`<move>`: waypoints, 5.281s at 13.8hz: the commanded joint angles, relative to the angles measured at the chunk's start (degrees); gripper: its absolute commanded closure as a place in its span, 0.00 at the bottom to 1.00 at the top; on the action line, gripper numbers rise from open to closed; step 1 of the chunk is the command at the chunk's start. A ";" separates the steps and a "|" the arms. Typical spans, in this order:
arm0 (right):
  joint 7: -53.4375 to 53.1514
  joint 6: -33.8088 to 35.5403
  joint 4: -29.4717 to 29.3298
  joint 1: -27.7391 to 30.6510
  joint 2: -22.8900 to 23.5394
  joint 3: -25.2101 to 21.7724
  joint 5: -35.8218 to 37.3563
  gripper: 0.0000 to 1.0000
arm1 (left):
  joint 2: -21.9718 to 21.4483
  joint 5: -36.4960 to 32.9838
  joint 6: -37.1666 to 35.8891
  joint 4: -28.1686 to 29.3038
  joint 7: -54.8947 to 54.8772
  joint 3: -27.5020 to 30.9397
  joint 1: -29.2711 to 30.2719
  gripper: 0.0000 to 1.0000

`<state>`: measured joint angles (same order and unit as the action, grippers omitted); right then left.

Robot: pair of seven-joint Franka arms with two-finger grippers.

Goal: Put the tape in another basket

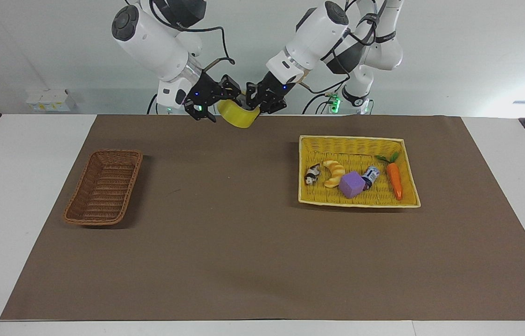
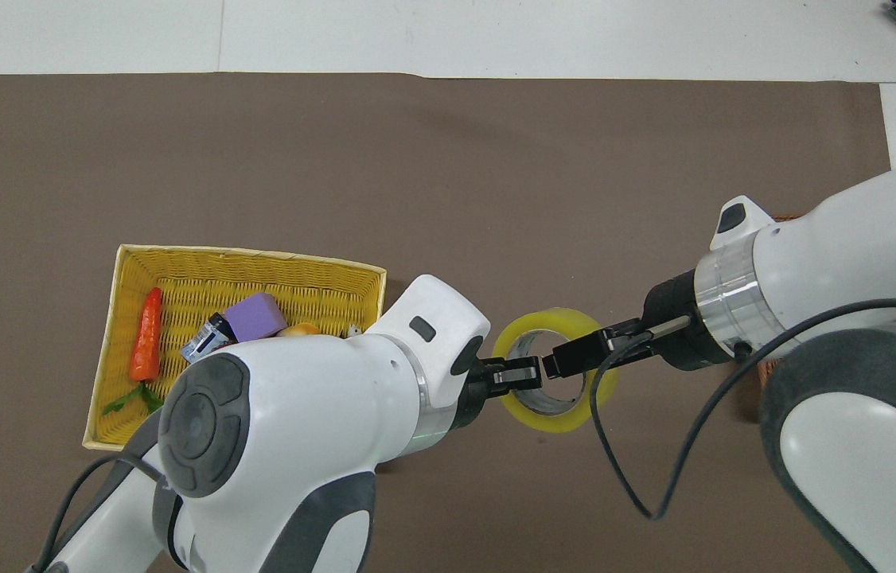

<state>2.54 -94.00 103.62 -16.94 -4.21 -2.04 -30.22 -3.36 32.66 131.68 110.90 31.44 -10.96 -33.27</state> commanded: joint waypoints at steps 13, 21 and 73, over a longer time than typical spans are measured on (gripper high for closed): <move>3.34 -0.05 1.15 4.80 -0.80 -0.42 -3.08 1.00 | -5.34 1.71 -22.15 -0.86 -3.12 1.91 15.76 0.00; 13.44 3.12 1.59 21.75 -0.80 -0.86 3.82 1.00 | -3.94 -19.54 -29.20 -4.37 -15.06 2.17 27.10 0.00; 18.76 -13.06 -12.83 19.15 10.80 -4.72 19.67 0.00 | -2.53 -35.03 -45.46 -15.98 -36.01 11.57 31.34 0.00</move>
<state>25.54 -107.56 90.28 3.49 8.09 -6.46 -12.00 -5.81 -0.96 86.65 95.49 -4.55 0.22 -1.26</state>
